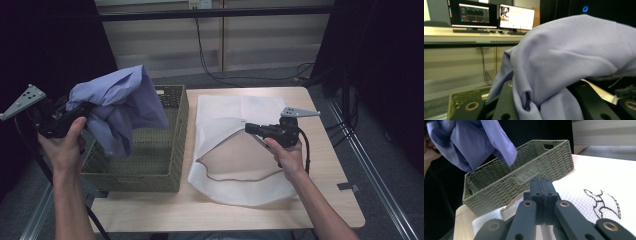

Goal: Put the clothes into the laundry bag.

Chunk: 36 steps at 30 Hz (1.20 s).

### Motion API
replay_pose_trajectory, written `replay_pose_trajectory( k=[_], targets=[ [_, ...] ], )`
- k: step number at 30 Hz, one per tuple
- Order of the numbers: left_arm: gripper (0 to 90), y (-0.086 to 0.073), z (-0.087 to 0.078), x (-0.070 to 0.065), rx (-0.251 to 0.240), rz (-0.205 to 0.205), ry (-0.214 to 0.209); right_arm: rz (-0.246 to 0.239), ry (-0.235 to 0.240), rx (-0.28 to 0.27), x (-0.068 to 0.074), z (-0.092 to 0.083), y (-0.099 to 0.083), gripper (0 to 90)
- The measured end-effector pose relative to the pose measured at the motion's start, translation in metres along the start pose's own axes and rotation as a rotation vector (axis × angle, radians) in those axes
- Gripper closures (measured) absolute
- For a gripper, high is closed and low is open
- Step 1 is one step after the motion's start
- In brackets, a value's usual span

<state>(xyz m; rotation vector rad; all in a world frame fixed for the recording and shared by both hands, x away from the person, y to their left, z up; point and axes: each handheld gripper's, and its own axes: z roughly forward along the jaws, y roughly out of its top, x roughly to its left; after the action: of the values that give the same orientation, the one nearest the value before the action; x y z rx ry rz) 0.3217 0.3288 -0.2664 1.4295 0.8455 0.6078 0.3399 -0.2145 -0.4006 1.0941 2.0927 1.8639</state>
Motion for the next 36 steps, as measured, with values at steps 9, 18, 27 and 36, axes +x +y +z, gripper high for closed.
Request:
replay_pose_trajectory(
  k=[9, 18, 27, 36],
  targets=[
    [72.0, 0.011, -0.008, -0.015, -0.043, 0.057, -0.018, -0.006, -0.002, 0.005, 0.001, 0.001, -0.001, 90.0],
    [72.0, 0.023, -0.016, -0.033, -0.096, 0.087, -0.038, -0.007, 0.001, 0.014, 0.002, 0.002, -0.002, 90.0],
    [72.0, 0.032, -0.023, -0.049, -0.12, 0.122, -0.073, -0.009, 0.004, 0.014, 0.001, 0.002, -0.003, 90.0],
    [72.0, 0.035, -0.02, -0.065, -0.124, 0.147, -0.118, -0.008, 0.006, 0.02, 0.002, 0.002, -0.004, 90.0]
  ],
)
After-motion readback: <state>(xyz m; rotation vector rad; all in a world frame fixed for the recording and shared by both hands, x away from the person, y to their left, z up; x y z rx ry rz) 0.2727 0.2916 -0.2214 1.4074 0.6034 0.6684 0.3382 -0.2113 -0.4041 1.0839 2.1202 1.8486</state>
